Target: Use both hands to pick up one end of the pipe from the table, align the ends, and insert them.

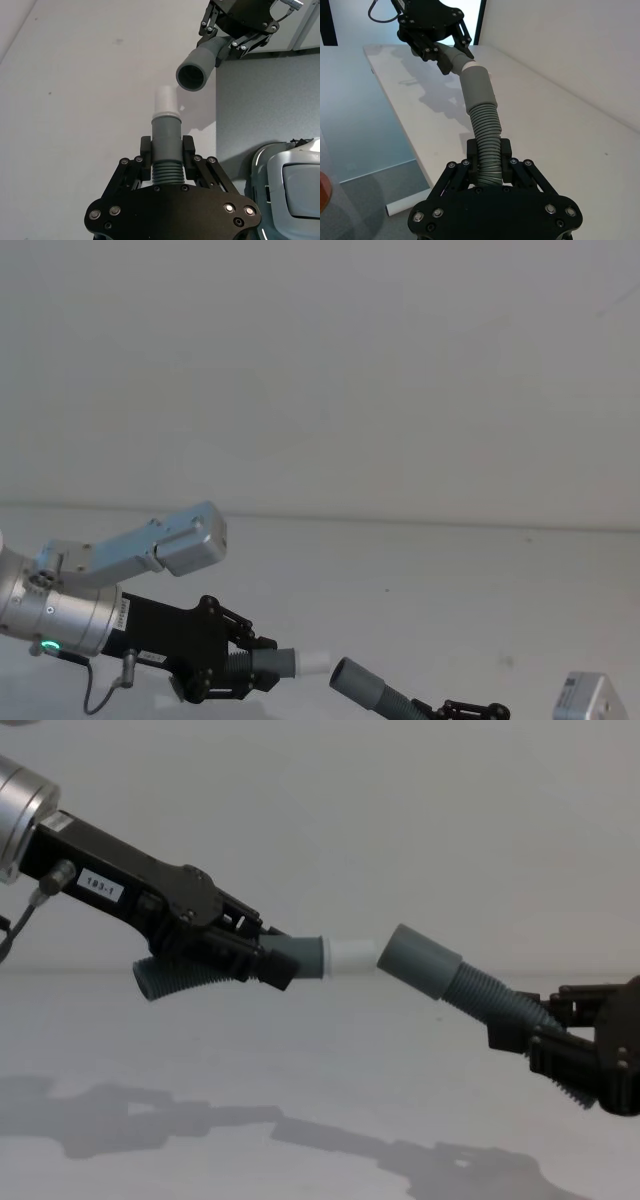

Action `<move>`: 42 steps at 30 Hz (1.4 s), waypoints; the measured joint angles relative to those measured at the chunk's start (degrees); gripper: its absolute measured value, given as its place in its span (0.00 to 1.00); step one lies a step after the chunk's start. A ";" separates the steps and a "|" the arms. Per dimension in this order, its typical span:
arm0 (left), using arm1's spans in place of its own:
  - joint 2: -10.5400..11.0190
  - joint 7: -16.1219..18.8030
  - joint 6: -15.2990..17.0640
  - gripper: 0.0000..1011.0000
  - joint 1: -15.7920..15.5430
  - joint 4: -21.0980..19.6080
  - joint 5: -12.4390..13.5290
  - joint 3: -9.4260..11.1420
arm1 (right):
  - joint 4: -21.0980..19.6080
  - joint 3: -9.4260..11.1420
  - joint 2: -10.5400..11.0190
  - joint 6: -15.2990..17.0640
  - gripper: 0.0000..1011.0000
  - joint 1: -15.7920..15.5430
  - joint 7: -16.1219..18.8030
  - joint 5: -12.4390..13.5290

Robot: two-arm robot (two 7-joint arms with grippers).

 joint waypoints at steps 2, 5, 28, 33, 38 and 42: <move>0.03 -0.10 -0.08 0.32 -0.23 0.01 0.08 0.12 | 0.01 -0.03 0.03 -0.02 0.23 0.00 0.00 0.03; 0.07 -0.27 -0.24 0.32 -0.63 0.09 0.19 0.34 | 0.05 -0.09 0.10 -0.12 0.23 0.03 0.08 0.13; 0.22 -1.72 -1.67 0.32 -2.15 0.46 -0.91 1.18 | 1.06 -1.11 0.49 -1.13 0.23 1.14 0.75 1.11; 0.25 -1.93 -1.90 0.32 -2.30 0.53 -1.29 1.38 | 1.25 -1.30 0.54 -1.18 0.23 1.42 0.73 1.28; 0.37 -1.98 -1.94 0.32 -2.41 0.53 -1.55 1.57 | 1.44 -1.48 0.56 -1.22 0.23 1.70 0.67 1.41; 0.50 -1.97 -1.94 0.32 -2.51 0.43 -1.70 1.72 | 1.59 -1.60 0.59 -1.23 0.23 1.89 0.62 1.47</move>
